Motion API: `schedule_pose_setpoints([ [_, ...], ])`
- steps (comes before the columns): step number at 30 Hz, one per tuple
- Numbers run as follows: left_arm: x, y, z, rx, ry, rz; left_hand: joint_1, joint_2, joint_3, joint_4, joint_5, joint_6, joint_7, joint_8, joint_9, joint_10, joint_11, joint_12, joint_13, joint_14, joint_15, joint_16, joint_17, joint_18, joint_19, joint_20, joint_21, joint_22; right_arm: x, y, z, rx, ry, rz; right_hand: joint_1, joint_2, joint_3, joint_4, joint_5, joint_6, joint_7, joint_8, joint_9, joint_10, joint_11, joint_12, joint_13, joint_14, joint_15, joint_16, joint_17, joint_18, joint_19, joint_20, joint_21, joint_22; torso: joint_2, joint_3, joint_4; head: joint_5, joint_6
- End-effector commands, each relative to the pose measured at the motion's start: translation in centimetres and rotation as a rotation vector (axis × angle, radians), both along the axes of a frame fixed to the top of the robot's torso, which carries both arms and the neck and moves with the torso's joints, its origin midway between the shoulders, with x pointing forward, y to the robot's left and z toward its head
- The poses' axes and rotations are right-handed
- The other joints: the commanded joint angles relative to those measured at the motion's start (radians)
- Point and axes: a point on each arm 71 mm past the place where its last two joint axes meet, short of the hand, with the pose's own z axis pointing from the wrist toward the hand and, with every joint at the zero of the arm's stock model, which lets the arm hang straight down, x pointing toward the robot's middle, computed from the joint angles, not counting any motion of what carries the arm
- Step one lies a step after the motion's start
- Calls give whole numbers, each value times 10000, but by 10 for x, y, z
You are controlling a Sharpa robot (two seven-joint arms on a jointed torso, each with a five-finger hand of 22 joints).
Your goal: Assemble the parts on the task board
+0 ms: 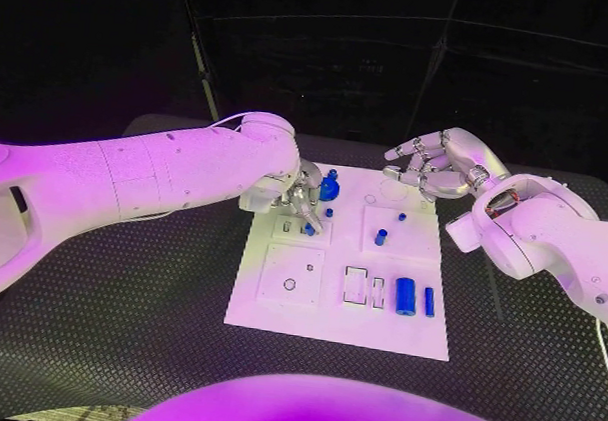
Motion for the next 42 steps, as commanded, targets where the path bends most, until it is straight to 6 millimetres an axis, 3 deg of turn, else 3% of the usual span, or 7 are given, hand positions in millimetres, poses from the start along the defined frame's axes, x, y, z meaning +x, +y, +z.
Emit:
schedule_pose_setpoints([
  [1, 1, 2, 4, -389, -407, 391, -254, -384, 1962, -1551, 35, 10, -3, 96, 53, 38, -41, 30, 78, 1048, -16, 31, 2634, -164, -16, -19, -37, 227, 0, 1, 1, 4, -55, 106, 53, 18, 55, -28, 70, -41, -1, 35, -7, -26, -46, -7, -2, 47, -15, -38, 12, 166, 71, -4, -67, -5, 6, 1, 9, -3, 2],
  [3, 0, 4, 5, -533, -557, 522, -631, -781, 2908, -1590, 26, 18, 27, 159, 183, 64, -46, -9, 39, 1048, -17, 31, 2634, -164, -7, -22, -40, 249, 0, 1, 1, 2, -57, 98, 51, 17, 56, -26, 76, -38, -1, 36, -7, -27, -46, -10, -6, 46, -15, -43, 8, 167, 68, -4, -72, -11, 6, 3, 19, -4, 2],
  [6, -2, 8, 8, -811, -756, 761, -1021, -1179, 3899, -1674, 29, 14, 13, 255, 343, 113, -42, -14, 33, 1048, -9, 31, 2634, -164, 4, -31, -45, 272, 1, 0, 1, -7, -60, 75, 51, 17, 56, -26, 76, -38, -1, 36, -7, -27, -46, -10, -6, 46, -15, -43, 8, 167, 68, -4, -72, -11, -3, 4, 18, 8, 2],
  [11, -6, 15, 12, -1316, -1186, 1228, -1433, -1578, 4901, -1845, 58, 0, -13, 412, 562, 136, -60, -65, -36, 1048, -36, 31, 2634, -172, 25, -26, -43, 311, 1, -3, 1, -32, -66, 12, 51, 17, 56, -26, 76, -38, -1, 36, -7, -27, -46, -10, -6, 46, -15, -43, 8, 167, 68, -4, -72, -11, -2, 5, 28, -5, 2],
  [16, -11, 21, 14, -1624, -1438, 1507, -1575, -1722, 5241, -1933, 69, -15, -27, 480, 654, 148, -69, -96, -75, 1048, -51, 31, 2634, -178, 41, -28, -36, 338, 1, -5, 1, -54, -62, -35, 51, 17, 56, -26, 76, -38, -1, 36, -7, -27, -46, -10, -6, 46, -15, -43, 8, 167, 68, -4, -72, -11, -11, 6, 35, 30, 2],
  [22, -15, 26, 10, -1727, -1487, 1707, -1689, -1809, 5475, -1992, 83, -22, -34, 530, 723, 187, -68, -79, -60, 1048, -56, 31, 2634, -184, 63, -37, -22, 374, 2, -6, 0, -70, -52, -56, 51, 17, 56, -26, 76, -38, -1, 36, -7, -27, -46, -10, -6, 46, -15, -43, 8, 167, 68, -4, -72, -11, -30, 37, 89, 6, 2],
  [42, -16, 27, -12, -1501, -1142, 1938, -1818, -1860, 5689, -2036, 114, -16, -38, 585, 794, 217, -74, -70, -58, 1048, -63, 31, 2634, -187, 74, -44, -18, 393, 3, -6, 0, -77, -37, -52, 36, 10, 53, -12, 94, -35, 0, 42, -7, -40, -44, -29, -32, 45, -14, -60, -2, 170, 60, -5, -89, -32, -6, 19, 61, 81, 2],
])
